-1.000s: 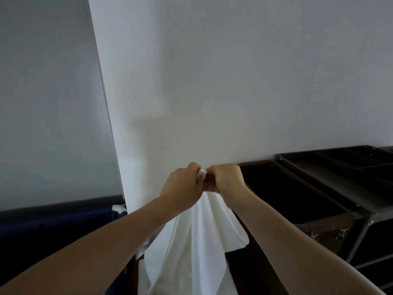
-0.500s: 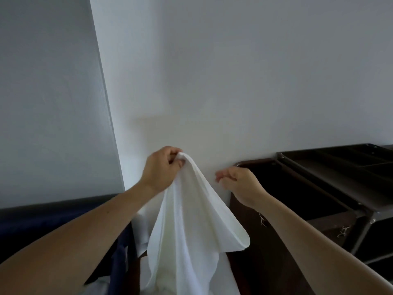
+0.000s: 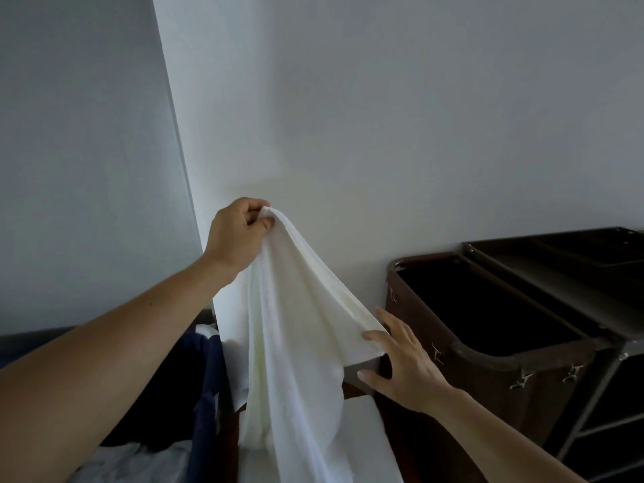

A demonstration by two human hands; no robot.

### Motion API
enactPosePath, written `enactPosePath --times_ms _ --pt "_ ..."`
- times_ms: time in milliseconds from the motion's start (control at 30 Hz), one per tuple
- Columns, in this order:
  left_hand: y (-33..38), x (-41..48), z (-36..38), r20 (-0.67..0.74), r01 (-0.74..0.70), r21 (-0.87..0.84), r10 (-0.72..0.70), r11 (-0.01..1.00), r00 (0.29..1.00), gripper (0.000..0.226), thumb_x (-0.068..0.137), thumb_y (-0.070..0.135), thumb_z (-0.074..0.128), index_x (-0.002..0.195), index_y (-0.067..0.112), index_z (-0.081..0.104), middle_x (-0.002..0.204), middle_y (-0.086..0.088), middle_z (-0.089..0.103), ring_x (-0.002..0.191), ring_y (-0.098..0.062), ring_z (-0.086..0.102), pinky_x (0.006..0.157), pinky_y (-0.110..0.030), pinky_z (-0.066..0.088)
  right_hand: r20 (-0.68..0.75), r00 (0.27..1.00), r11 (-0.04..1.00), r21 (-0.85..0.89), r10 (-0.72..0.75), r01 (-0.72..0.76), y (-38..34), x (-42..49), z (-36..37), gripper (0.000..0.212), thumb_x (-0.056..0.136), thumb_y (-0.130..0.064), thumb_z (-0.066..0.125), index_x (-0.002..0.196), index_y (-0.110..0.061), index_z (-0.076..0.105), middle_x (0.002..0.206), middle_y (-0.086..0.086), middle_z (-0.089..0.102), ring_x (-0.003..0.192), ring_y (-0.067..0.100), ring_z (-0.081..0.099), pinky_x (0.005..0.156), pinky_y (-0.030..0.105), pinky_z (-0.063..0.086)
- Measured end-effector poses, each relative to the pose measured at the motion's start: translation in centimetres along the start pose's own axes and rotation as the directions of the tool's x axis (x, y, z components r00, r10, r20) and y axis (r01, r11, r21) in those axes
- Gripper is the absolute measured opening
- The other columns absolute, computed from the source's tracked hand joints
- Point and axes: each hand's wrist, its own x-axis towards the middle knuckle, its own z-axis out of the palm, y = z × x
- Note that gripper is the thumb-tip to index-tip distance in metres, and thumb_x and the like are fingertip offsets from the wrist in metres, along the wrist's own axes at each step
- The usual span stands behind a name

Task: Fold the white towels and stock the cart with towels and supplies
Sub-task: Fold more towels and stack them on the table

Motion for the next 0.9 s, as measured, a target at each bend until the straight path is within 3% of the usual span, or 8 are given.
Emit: enactPosePath --times_ms 167,300,400,467,567,667,767,900 --pt "0.0 0.2 -1.0 -0.023 0.009 -0.037 -0.009 0.999 1.0 0.024 0.094 0.015 0.065 0.118 0.016 0.066 0.092 0.017 0.064 0.086 0.002 0.061 0.059 0.003 0.039 -0.06 0.994 0.994 0.064 0.093 -0.089 0.8 0.4 -0.1 0.058 0.083 -0.05 0.069 0.134 -0.037 0.043 0.16 -0.014 0.018 0.147 0.014 0.022 0.118 0.043 0.032" --pt "0.0 0.0 -1.5 -0.024 0.011 -0.064 -0.012 0.998 1.0 0.023 0.095 0.014 0.064 0.118 0.016 0.066 0.093 0.017 0.064 0.087 0.0 0.061 0.058 0.001 0.04 0.09 0.994 0.998 0.004 0.057 -0.058 1.4 0.7 0.6 0.047 0.087 -0.052 0.065 0.13 -0.047 0.046 0.159 -0.019 0.011 0.147 0.012 0.018 0.119 0.041 0.03" --pt "-0.1 0.0 -1.8 -0.013 0.01 -0.095 -0.011 0.995 1.0 0.022 0.095 0.012 0.063 0.116 0.017 0.065 0.094 0.016 0.065 0.084 0.004 0.06 0.055 -0.001 0.042 0.283 0.952 0.993 -0.024 0.118 -0.115 1.2 0.8 0.7 0.044 0.093 -0.057 0.055 0.132 -0.039 0.053 0.142 -0.02 0.034 0.129 0.007 0.039 0.113 0.032 0.04" --pt "-0.3 0.3 -2.5 -0.013 0.008 -0.079 -0.009 0.997 1.0 0.021 0.095 0.012 0.062 0.115 0.019 0.064 0.094 0.016 0.065 0.084 0.003 0.06 0.055 -0.001 0.042 0.312 0.942 0.991 0.007 0.124 -0.133 1.0 0.9 -0.2 0.047 0.09 -0.065 0.045 0.128 -0.039 0.055 0.122 -0.024 0.046 0.11 0.005 0.052 0.102 0.03 0.051" --pt "-1.2 1.7 -4.3 -0.062 0.03 -0.045 -0.033 0.999 0.998 0.022 0.096 0.014 0.06 0.117 0.019 0.063 0.102 0.007 0.066 0.089 -0.004 0.061 0.06 -0.004 0.043 0.201 0.967 0.982 0.067 0.16 -0.176 0.2 2.5 -4.1 0.021 0.095 -0.052 0.053 0.104 -0.035 0.059 0.099 -0.016 0.06 0.082 0.005 0.062 0.074 0.024 0.056" --pt "-2.0 3.8 -6.3 -0.151 0.058 -0.048 -0.064 0.997 0.986 0.025 0.095 0.014 0.061 0.12 0.018 0.064 0.113 -0.001 0.065 0.101 -0.016 0.061 0.071 -0.018 0.044 0.117 0.98 0.982 0.081 0.16 -0.17 -2.1 5.7 -10.6 0.017 0.095 -0.042 0.062 0.083 -0.03 0.058 0.075 -0.006 0.06 0.061 0.006 0.056 0.054 0.019 0.044" --pt "-1.6 6.4 -8.4 -0.229 0.069 -0.13 -0.097 0.989 0.969 0.024 0.095 0.013 0.061 0.118 0.018 0.064 0.114 -0.003 0.066 0.102 -0.022 0.062 0.079 -0.03 0.049 0.002 0.994 0.994 -0.003 0.11 -0.11 -5.3 9.0 -17.7 0.031 0.091 -0.043 0.068 0.072 -0.02 0.057 0.067 -0.003 0.053 0.064 0.017 0.052 0.059 0.025 0.038" --pt "1.1 9.4 -11.2 -0.279 -0.011 -0.32 -0.083 0.948 0.957 0.018 0.095 0.012 0.059 0.111 0.021 0.062 0.098 -0.001 0.065 0.084 -0.022 0.06 0.061 -0.029 0.046 -0.26 0.966 0.999 -0.031 -0.013 0.005 -9.9 12.4 -26.0 0.032 0.088 -0.038 0.072 0.085 -0.007 0.064 0.075 0.005 0.059 0.069 0.021 0.051 0.065 0.034 0.039"
